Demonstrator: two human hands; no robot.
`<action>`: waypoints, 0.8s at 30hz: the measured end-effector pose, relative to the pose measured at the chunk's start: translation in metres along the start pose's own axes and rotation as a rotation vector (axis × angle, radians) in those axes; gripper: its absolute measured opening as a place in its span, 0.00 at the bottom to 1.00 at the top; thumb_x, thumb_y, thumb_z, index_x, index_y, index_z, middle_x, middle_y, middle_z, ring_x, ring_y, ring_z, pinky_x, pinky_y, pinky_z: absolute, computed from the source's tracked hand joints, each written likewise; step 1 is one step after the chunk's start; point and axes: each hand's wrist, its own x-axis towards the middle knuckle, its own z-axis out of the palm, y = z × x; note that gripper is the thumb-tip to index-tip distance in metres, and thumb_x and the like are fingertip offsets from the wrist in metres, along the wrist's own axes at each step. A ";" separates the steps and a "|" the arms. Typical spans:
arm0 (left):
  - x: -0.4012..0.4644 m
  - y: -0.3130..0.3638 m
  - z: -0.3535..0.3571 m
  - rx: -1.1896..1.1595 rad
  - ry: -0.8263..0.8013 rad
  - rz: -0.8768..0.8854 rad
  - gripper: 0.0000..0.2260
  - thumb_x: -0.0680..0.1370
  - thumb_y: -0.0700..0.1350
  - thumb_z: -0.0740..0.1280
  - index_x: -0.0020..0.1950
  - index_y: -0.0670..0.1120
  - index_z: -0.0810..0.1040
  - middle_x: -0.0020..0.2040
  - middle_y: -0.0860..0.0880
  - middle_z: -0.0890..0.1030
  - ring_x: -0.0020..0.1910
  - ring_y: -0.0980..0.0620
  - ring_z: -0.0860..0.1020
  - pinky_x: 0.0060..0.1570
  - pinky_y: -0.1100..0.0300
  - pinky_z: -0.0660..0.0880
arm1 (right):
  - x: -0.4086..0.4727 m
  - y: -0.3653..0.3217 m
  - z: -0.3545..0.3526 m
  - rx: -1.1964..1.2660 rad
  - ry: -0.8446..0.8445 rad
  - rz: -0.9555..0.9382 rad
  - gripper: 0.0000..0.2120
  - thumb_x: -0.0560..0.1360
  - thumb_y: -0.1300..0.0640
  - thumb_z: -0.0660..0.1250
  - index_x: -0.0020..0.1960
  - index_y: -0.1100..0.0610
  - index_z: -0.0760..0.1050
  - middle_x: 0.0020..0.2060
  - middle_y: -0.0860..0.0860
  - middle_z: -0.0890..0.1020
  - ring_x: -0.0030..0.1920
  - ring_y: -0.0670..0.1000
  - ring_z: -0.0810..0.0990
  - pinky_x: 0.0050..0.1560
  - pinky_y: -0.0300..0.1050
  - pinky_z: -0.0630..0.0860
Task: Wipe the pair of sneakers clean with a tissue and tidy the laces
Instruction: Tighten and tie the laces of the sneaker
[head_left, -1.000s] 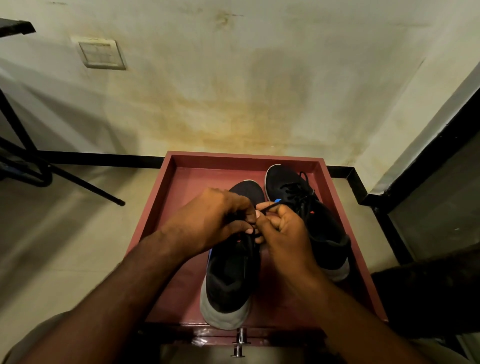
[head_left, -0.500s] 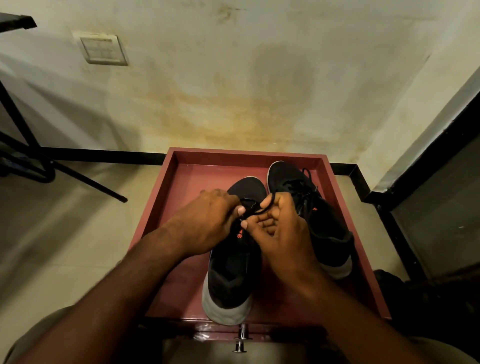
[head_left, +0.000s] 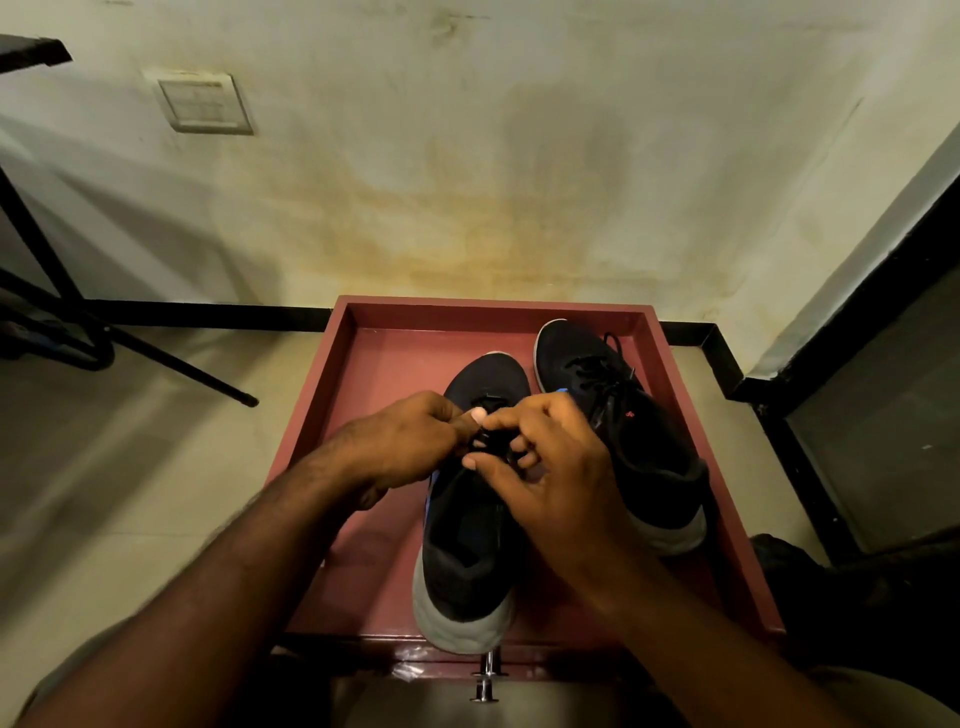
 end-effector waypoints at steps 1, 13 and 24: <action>0.000 0.000 0.000 -0.007 -0.001 -0.001 0.20 0.85 0.54 0.62 0.39 0.43 0.78 0.28 0.49 0.66 0.27 0.54 0.61 0.30 0.58 0.58 | -0.001 0.002 0.002 0.000 -0.010 0.001 0.11 0.74 0.52 0.78 0.53 0.53 0.83 0.48 0.45 0.77 0.44 0.43 0.78 0.44 0.33 0.77; 0.000 0.001 0.007 0.178 0.140 0.093 0.22 0.84 0.55 0.62 0.38 0.41 0.79 0.25 0.54 0.68 0.24 0.56 0.64 0.30 0.60 0.65 | 0.004 0.005 -0.006 -0.259 -0.020 -0.062 0.06 0.80 0.54 0.71 0.46 0.55 0.80 0.44 0.47 0.78 0.46 0.48 0.77 0.46 0.44 0.77; 0.003 0.000 0.011 0.336 0.209 0.175 0.22 0.84 0.56 0.63 0.38 0.42 0.78 0.22 0.55 0.67 0.21 0.58 0.66 0.28 0.62 0.63 | 0.013 0.006 -0.012 0.015 -0.293 0.333 0.15 0.68 0.40 0.59 0.34 0.48 0.78 0.58 0.40 0.75 0.64 0.43 0.71 0.61 0.33 0.68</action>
